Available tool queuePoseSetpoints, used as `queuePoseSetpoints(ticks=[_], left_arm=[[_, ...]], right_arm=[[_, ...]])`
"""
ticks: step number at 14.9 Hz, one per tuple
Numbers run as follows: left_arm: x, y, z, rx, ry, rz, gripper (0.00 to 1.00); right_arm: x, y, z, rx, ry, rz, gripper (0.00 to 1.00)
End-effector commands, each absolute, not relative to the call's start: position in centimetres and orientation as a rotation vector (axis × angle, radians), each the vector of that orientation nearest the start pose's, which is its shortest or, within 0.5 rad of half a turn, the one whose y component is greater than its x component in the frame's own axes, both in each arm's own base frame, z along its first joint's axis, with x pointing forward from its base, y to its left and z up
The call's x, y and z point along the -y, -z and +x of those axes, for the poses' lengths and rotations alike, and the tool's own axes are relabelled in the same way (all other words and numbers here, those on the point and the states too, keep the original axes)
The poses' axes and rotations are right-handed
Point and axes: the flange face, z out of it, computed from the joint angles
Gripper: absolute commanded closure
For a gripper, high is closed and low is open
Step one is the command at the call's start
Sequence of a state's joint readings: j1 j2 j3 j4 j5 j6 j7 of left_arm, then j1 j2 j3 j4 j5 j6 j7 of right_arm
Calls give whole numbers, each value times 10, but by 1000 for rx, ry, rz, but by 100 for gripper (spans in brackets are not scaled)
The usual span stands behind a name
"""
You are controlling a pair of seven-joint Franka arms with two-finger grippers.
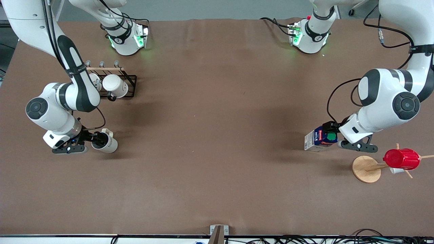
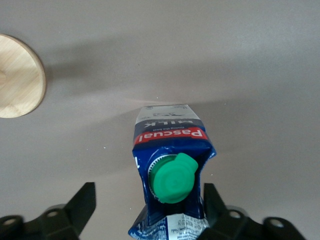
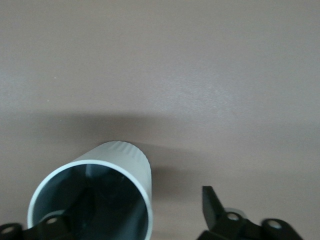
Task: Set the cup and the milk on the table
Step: 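Grasp the grey mug with the right gripper while the left gripper grasps the milk, then lift the mug with the right gripper while the left gripper lifts the milk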
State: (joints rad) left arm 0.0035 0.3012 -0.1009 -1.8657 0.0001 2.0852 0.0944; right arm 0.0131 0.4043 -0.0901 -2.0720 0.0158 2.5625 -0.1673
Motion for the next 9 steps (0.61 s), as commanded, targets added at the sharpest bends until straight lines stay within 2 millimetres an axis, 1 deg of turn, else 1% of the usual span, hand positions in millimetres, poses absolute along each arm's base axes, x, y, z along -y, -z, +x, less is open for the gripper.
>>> queuePoseSetpoints(ticks=[1, 3, 4, 5, 6, 7, 8, 9], left_arm=[[59, -348, 612, -281, -96, -3181, 20], [63, -340, 615, -286, -88, -3183, 26], [63, -339, 616, -285, -79, -3185, 29], [63, -339, 616, -280, -77, -3190, 33], [64, -339, 616, -267, -77, -3204, 40], [65, -340, 616, -262, -73, -3212, 47], [66, -342, 617, -261, -68, -3215, 52], [66, -343, 618, -262, -65, -3215, 57]], right_arm=[[39, -235, 592, 173, 149, -3176, 45], [39, -235, 592, 151, 135, -3176, 86], [39, -235, 592, 151, 133, -3176, 98], [39, -236, 593, 151, 135, -3177, 100], [40, -239, 595, 144, 147, -3176, 100], [41, -248, 600, 125, 155, -3174, 100], [39, -258, 605, 76, 87, -3168, 100], [32, -273, 611, 22, 15, -3162, 100]])
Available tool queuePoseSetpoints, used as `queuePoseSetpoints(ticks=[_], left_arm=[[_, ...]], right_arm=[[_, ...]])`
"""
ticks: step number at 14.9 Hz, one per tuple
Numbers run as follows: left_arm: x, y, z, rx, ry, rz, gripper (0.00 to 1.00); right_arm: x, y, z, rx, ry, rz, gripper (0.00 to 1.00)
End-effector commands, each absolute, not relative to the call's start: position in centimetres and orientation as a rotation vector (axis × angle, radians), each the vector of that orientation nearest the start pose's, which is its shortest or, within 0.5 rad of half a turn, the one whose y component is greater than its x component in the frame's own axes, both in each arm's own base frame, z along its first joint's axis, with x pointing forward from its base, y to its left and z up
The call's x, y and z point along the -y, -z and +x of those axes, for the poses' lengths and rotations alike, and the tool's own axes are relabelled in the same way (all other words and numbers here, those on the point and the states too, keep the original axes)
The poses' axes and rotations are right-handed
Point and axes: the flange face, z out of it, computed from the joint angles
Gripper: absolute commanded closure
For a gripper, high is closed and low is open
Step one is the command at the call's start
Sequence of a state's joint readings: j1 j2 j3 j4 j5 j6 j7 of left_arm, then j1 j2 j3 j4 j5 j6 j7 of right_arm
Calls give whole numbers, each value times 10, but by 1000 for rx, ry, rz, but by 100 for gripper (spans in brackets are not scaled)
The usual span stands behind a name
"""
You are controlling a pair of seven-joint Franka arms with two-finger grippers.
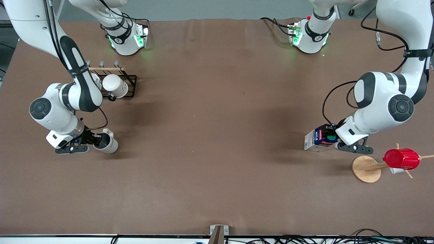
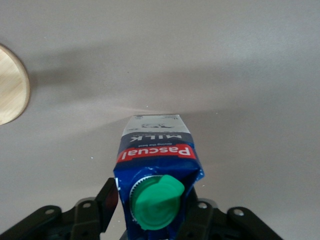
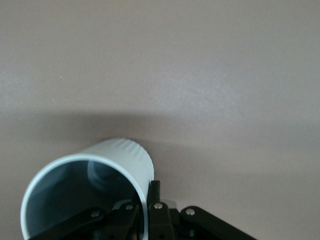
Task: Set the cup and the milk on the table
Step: 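Lift the mug with the right gripper while the left gripper lifts the milk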
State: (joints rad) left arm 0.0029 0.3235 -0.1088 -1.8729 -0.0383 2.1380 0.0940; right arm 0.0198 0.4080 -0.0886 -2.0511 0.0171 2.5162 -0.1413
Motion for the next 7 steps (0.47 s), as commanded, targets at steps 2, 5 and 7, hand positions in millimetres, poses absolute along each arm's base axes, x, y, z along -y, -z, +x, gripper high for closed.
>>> queuePoseSetpoints(ticks=[2, 5, 7], left_arm=[[67, -347, 619, -257, -58, -3215, 62], [73, -370, 625, -233, 1, -3211, 63], [74, -386, 631, -230, -9, -3209, 63]], right_arm=[[-4, -308, 631, -33, -7, -3160, 100], [-84, -347, 647, -90, 26, -3129, 100], [-150, -349, 645, -119, 35, -3089, 100]])
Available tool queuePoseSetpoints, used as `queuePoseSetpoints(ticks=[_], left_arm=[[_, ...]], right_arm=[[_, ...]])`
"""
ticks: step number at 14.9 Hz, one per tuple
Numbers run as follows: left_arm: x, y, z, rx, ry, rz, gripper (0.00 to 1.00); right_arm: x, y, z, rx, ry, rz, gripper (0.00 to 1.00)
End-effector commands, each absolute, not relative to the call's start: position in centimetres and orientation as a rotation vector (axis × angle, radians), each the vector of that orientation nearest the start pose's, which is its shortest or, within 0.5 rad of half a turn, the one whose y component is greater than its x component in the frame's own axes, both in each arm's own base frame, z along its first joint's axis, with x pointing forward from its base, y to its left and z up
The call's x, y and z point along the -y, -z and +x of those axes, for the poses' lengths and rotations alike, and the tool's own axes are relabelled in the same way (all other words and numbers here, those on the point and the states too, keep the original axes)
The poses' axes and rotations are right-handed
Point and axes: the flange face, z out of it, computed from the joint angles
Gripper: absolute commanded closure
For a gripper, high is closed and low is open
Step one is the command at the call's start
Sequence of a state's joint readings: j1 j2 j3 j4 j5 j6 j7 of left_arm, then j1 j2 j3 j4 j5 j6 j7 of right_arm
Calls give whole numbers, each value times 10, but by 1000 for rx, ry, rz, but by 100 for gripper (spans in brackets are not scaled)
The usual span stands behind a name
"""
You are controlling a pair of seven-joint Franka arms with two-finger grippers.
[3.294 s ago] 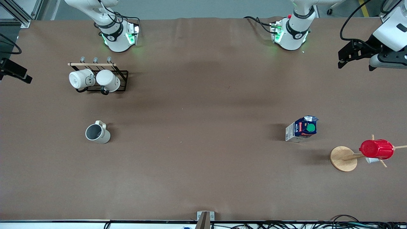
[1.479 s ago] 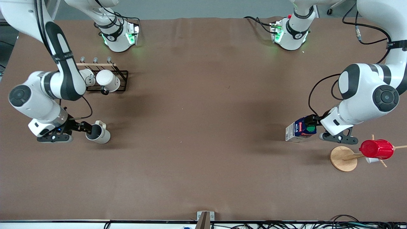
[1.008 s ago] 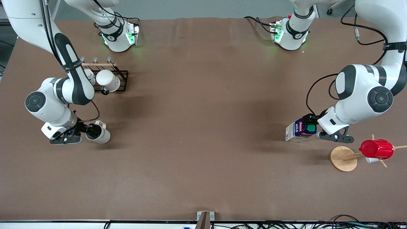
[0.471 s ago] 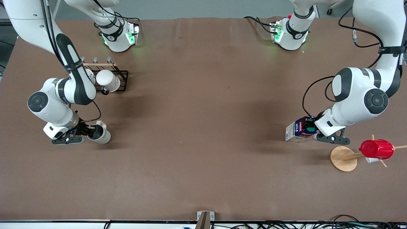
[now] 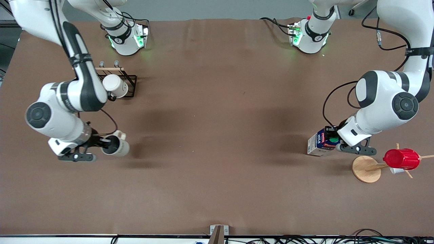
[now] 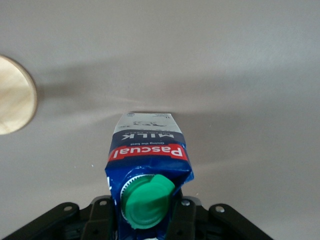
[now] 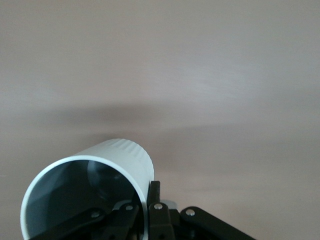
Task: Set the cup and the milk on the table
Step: 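Lift the mug with the right gripper while the left gripper lifts the milk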
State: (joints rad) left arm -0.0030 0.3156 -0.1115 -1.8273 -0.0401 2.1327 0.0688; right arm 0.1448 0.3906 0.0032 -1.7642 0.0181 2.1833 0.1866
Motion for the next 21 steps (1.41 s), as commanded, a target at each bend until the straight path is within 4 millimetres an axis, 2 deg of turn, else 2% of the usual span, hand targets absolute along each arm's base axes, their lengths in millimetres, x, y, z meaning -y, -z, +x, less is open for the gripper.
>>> queuePoseSetpoints(ticks=[1, 4, 6, 8, 10, 13, 16, 18, 21], left_arm=[[75, -398, 633, -235, -19, -3209, 63], [80, -411, 634, -177, -71, -3210, 63], [93, -415, 631, -141, -97, -3212, 63], [108, -415, 628, -111, -109, -3214, 63], [123, -415, 625, -83, -113, -3219, 63], [147, -414, 620, -48, -125, -3220, 63], [156, -413, 618, -30, -127, -3212, 63], [174, -413, 614, -10, -129, -3210, 63], [202, -412, 608, 40, -127, -3208, 63]], right_arm=[[-184, -346, 644, -131, 34, -3078, 100], [-276, -331, 637, -207, 33, -3063, 100], [-318, -309, 629, -240, 26, -3083, 100], [-348, -290, 618, -287, 37, -3117, 100], [-371, -281, 607, -283, 69, -3125, 100], [-400, -279, 590, -224, 106, -3106, 99], [-415, -274, 578, -221, 98, -3111, 99], [-422, -270, 572, -200, 117, -3098, 98], [-429, -253, 558, -188, 153, -3066, 97]])
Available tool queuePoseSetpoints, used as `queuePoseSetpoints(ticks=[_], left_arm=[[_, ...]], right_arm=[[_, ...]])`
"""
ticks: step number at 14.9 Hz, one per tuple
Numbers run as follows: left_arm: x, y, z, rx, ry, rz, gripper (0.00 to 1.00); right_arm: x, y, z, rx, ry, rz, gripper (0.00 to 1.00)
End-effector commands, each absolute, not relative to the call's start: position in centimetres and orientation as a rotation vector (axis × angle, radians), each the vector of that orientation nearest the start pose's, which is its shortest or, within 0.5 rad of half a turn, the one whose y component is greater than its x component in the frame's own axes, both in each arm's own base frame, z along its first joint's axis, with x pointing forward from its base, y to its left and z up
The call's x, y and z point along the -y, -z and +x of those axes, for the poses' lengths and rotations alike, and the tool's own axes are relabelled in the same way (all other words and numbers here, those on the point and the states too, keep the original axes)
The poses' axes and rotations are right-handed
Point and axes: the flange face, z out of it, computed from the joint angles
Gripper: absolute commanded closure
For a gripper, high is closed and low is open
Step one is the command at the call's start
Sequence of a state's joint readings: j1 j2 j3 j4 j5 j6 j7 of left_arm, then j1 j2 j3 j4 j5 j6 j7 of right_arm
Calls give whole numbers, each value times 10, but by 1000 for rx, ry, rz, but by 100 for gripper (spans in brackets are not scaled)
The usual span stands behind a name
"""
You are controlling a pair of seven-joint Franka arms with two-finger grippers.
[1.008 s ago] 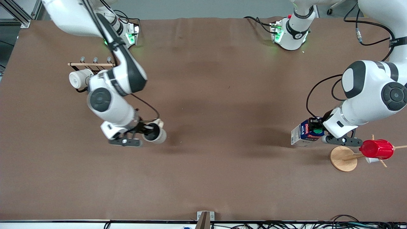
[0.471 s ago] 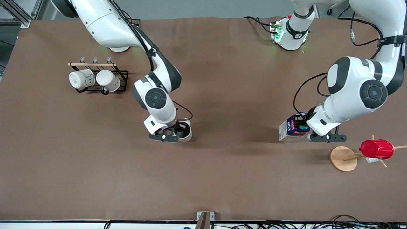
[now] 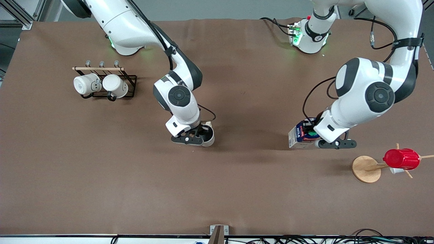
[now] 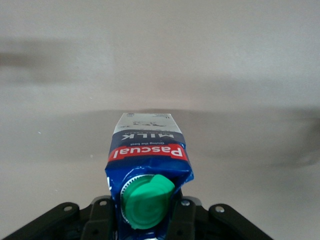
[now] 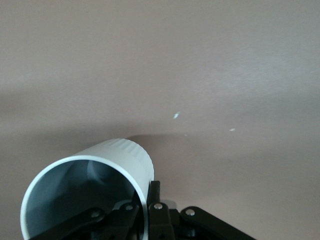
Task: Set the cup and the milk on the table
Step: 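Lift the mug with the right gripper while the left gripper lifts the milk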
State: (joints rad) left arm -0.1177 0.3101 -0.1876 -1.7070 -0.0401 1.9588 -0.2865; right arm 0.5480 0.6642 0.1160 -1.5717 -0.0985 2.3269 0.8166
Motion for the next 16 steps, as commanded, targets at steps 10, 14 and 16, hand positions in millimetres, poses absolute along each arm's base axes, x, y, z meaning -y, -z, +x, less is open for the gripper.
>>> queuePoseSetpoints(ticks=[10, 14, 16], left_arm=[[217, -421, 621, 76, -79, -3225, 63], [221, -424, 626, 76, -65, -3231, 63], [224, -422, 625, 78, -71, -3230, 63]], right_arm=[[-429, -254, 559, -177, 147, -3082, 0], [-376, -354, 575, -312, 134, -3130, 0], [-314, -422, 589, -454, 139, -3138, 0]])
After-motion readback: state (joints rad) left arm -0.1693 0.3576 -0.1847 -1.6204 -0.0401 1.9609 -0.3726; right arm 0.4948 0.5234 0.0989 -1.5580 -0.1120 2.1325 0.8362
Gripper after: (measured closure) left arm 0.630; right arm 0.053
